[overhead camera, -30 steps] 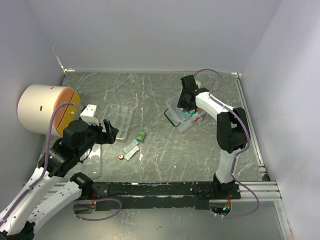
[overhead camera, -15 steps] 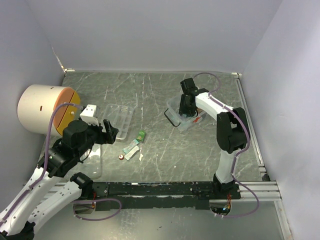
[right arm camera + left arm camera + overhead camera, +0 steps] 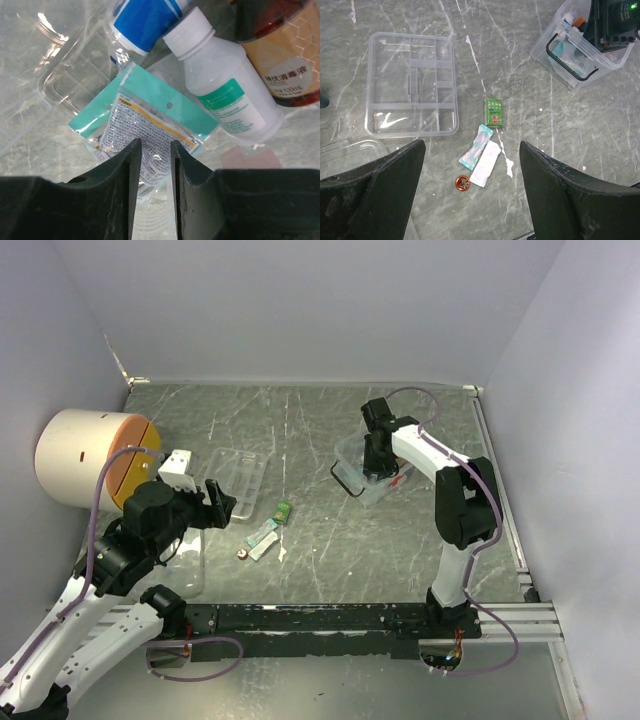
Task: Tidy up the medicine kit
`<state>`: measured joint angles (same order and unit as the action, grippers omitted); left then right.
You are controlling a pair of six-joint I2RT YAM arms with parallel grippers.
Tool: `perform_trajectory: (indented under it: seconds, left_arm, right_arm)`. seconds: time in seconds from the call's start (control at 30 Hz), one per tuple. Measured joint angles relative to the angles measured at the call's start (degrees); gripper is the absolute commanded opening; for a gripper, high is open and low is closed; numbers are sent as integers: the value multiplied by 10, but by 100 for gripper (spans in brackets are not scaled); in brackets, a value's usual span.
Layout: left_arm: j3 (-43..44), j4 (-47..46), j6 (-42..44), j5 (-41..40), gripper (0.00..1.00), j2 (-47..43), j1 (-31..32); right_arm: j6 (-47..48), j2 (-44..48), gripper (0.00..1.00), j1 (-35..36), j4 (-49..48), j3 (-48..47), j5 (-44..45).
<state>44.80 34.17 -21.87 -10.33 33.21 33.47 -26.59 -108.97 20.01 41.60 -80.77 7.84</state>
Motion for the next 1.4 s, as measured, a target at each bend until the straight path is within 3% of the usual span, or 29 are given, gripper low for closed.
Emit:
perform_trajectory:
  seconds: [0.27,0.97,1.4]
  left_arm:
    - [0,0,0,0,87,0,0]
    - [0,0,0,0,87,4,-4]
    - [0,0,0,0,87,8,-7]
  right_arm:
    - [8,13,25,0,19,0,14]
    - [5,-14,56,26,-50,-8,29]
    - [-10,-22,52,31,-49,15,75]
